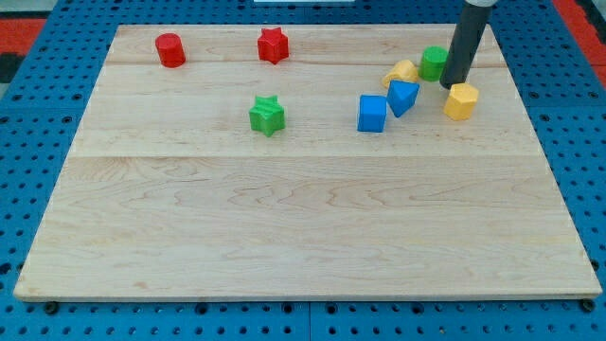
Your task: Move the yellow heart away from the blue triangle
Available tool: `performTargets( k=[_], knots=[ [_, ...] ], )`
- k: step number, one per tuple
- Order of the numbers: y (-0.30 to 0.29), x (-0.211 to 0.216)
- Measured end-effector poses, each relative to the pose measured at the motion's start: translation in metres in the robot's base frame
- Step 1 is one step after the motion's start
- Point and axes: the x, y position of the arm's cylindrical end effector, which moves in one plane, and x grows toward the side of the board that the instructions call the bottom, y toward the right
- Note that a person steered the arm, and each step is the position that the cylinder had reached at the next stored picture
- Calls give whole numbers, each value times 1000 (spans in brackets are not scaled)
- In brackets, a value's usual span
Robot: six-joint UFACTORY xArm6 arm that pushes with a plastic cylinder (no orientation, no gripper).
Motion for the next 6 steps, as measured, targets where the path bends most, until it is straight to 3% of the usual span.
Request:
performTargets(
  k=[2, 3, 5, 6],
  knots=[
    [17, 17],
    [3, -23],
    [-107, -29],
    [-117, -27]
  ],
)
